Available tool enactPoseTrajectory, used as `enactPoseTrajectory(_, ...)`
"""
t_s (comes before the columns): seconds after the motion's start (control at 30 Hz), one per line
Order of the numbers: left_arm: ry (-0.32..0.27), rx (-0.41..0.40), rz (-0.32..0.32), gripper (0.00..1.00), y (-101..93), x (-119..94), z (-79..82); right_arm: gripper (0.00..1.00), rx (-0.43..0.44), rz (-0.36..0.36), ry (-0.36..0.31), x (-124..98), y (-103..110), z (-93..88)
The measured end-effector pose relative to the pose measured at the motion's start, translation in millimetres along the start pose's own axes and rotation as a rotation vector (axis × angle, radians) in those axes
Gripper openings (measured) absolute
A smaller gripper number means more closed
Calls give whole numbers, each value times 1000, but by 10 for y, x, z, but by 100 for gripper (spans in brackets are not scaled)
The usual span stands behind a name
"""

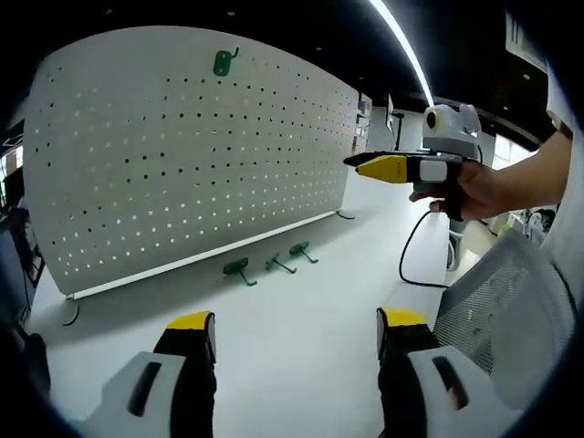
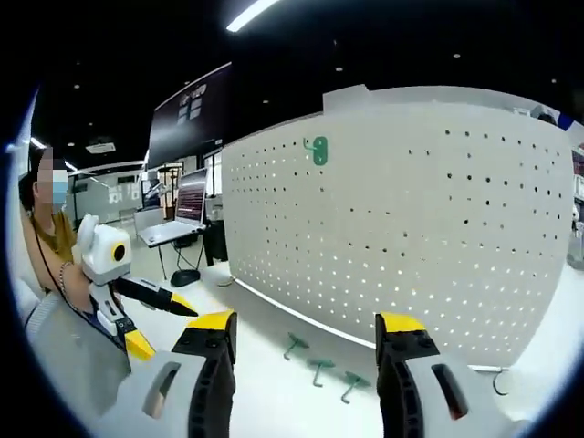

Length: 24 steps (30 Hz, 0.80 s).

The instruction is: Insert the hook assembly into the mounting plate slot until the hook locks in place.

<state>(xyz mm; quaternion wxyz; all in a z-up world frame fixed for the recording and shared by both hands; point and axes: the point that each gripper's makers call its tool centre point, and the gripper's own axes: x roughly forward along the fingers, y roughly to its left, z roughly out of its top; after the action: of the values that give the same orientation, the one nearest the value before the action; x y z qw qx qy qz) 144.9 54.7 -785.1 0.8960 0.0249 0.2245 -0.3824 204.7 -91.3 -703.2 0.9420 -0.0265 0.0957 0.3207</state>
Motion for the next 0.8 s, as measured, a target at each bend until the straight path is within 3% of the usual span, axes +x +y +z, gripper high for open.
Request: enactPoseTrajectory(0.8, 7, -5, 3, 74, 9, 3, -17, 61, 6, -9, 88, -308, -85, -369)
